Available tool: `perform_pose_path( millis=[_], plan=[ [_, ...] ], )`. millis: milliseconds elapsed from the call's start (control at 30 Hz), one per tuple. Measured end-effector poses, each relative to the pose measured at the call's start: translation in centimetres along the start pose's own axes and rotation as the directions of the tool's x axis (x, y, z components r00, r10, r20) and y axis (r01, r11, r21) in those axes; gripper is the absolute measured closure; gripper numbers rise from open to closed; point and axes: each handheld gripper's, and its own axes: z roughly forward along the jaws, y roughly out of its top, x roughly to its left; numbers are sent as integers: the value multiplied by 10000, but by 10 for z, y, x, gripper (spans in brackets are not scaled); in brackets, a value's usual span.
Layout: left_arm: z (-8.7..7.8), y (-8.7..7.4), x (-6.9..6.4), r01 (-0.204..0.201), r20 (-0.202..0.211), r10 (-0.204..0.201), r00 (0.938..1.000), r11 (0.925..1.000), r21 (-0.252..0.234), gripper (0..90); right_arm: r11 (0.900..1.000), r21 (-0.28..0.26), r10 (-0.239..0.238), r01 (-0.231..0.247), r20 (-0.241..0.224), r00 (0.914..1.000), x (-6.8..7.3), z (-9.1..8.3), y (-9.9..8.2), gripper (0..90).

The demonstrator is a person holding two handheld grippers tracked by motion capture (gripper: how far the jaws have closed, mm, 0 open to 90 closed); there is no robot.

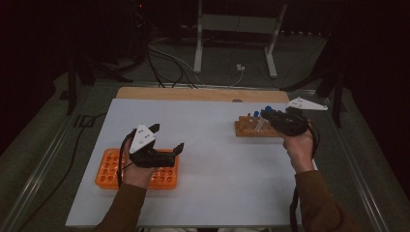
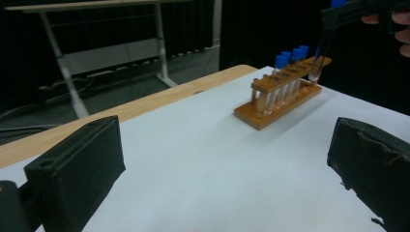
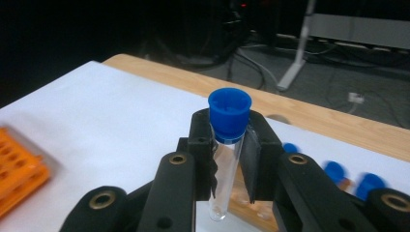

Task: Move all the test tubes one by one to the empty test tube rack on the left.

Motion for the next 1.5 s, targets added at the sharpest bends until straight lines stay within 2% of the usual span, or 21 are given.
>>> perform_pose_path(
  millis=[100,167,267,300,333,433,533,600,633,767,900,1000,1100,1200,1367,1500],
  plan=[
    [13,1,-4,33,303,-33,9995,10000,17,1,9996,108,-260,263,-284,9993,13,4,2,764],
    [25,3,-9,243,723,-257,9971,9995,198,10,9990,187,-391,400,-471,9981,22,7,3,763],
    [33,5,-13,304,833,-336,9960,9988,394,49,9978,228,-602,621,-781,9951,35,12,4,763],
    [38,6,-15,345,891,-388,9953,9982,492,49,9978,228,-602,621,-781,9951,35,12,4,763],
    [42,8,-17,313,903,-364,9952,9978,576,49,9969,248,-715,742,-957,9928,42,15,5,763],
    [52,10,-23,158,1086,-215,9939,9985,527,53,9957,303,-834,876,-1195,9893,51,19,5,763],
    [63,12,-28,74,1315,-137,9912,9988,477,56,9953,324,-866,917,-1331,9873,56,22,5,763],
    [71,12,-31,56,1495,-126,9887,9989,469,60,9955,300,-839,898,-1612,9834,63,26,6,763],
    [79,12,-35,-56,1599,-26,9871,9987,508,60,9957,304,-816,879,-1689,9823,66,27,7,762],
    [92,14,-44,-353,1692,247,9853,9976,603,75,9946,362,-884,974,-1970,9764,75,30,8,762],
    [101,19,-50,-460,1774,353,9835,9973,566,114,9943,374,-890,998,-2232,9707,82,31,9,762],
    [107,21,-53,-491,1980,360,9795,9969,617,164,9934,373,-966,1085,-2387,9663,87,32,10,762],
    [111,22,-55,-515,2000,372,9791,9964,669,176,9935,363,-953,1081,-2554,9621,91,32,10,762],
    [115,25,-60,-587,1917,469,9803,9967,565,254,9930,366,-982,1122,-2710,9576,95,34,11,762],
    [115,27,-60,-643,2233,522,9734,9968,475,527,9920,401,-1039,1200,-2826,9536,101,36,10,762],
    [114,27,-59,-834,2277,712,9711,9955,445,645,9917,422,-1042,1214,-2889,9517,103,38,10,762]
  ],
)
